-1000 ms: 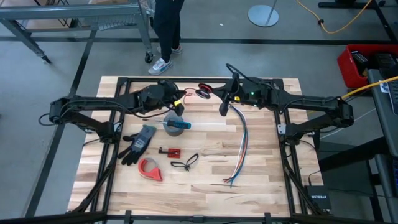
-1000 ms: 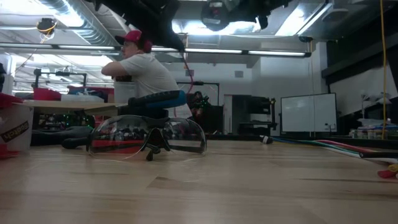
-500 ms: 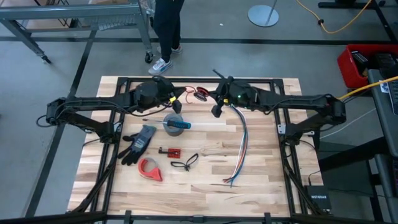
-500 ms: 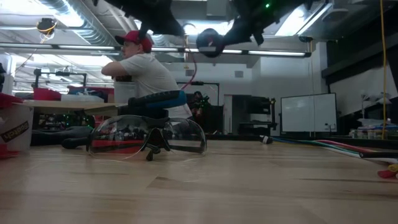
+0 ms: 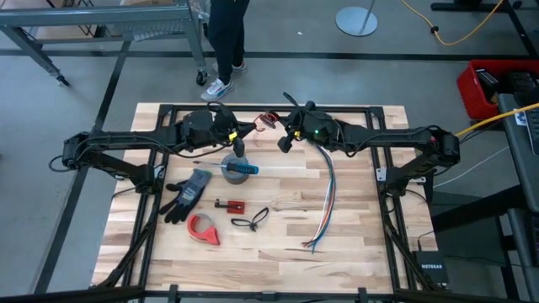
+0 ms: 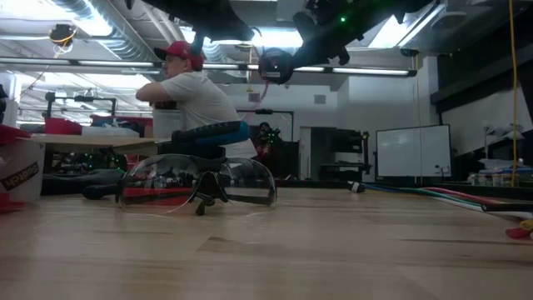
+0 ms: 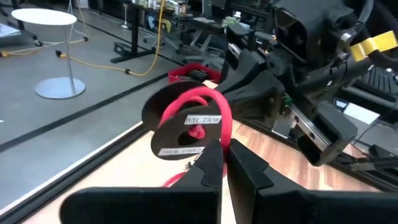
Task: Coil cords
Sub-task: Coil the red wire into the black spool
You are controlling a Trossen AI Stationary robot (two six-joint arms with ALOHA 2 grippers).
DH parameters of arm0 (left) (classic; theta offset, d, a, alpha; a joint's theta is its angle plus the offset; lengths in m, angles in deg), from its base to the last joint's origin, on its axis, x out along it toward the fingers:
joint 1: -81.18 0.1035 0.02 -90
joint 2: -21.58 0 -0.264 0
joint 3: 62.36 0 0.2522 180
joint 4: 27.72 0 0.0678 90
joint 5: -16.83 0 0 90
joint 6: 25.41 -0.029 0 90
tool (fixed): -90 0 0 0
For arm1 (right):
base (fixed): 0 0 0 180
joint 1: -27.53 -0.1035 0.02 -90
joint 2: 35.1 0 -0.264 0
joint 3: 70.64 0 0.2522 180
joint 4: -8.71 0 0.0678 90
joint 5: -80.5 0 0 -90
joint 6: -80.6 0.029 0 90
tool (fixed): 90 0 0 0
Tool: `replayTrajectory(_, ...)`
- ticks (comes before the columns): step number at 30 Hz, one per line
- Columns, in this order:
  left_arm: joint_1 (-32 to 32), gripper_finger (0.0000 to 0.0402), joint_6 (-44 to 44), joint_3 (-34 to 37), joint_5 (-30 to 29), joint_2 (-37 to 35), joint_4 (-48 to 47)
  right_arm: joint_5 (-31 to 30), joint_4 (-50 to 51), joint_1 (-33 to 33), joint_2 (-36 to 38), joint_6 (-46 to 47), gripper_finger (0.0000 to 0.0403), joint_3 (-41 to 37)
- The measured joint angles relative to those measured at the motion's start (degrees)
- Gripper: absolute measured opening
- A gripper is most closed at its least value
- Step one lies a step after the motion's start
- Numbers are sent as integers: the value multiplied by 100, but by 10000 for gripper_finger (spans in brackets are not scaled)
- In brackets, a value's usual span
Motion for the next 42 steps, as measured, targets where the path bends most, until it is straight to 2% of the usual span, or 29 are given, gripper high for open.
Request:
replayTrajectory(18,-144,0,288,-4,286,305,525,7,-1039,0,-471,-1,1,-2)
replayTrajectory(32,-199,0,377,-4,553,784,1108,547,-1367,0,-494,205,1,0)
replayTrajectory(42,-199,0,485,-9,694,944,1094,859,-1862,0,-492,463,1,-2)
